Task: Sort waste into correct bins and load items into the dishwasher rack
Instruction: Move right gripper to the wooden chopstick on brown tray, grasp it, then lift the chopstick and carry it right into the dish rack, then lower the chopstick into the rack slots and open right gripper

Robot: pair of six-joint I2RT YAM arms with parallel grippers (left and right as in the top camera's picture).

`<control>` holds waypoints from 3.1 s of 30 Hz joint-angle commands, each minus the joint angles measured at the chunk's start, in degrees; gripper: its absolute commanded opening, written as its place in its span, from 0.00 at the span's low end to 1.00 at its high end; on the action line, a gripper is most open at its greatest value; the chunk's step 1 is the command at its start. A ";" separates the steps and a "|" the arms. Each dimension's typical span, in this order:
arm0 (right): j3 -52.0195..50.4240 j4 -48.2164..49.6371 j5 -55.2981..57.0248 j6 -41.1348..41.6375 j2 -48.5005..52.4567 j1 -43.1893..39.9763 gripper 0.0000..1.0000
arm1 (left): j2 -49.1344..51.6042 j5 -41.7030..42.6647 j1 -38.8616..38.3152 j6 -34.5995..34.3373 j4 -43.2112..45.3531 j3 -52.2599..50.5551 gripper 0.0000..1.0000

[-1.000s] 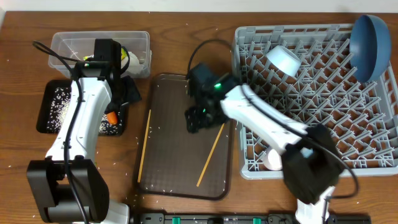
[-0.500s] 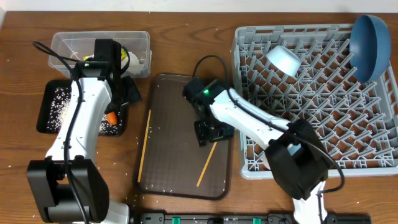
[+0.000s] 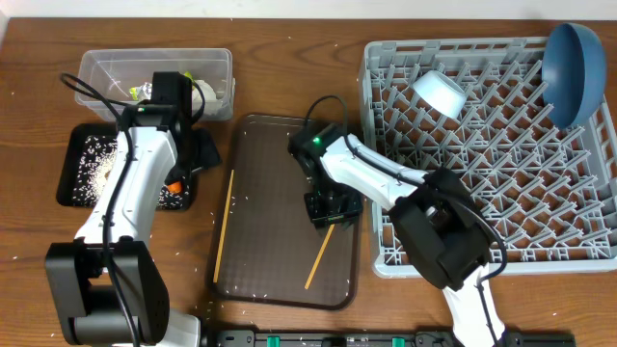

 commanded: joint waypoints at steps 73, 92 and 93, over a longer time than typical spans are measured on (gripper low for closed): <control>53.86 -27.21 10.93 -12.17 -4.81 -21.68 0.01 | 0.07 -0.92 0.04 -0.48 4.22 -3.08 0.64; 43.60 -23.74 14.21 -12.63 -4.24 -25.18 0.01 | 0.07 -0.92 0.04 -0.48 4.20 -3.08 0.64; 43.60 -23.67 14.21 -12.66 -4.24 -25.03 0.01 | 0.07 -0.92 0.04 -0.48 4.20 -3.08 0.64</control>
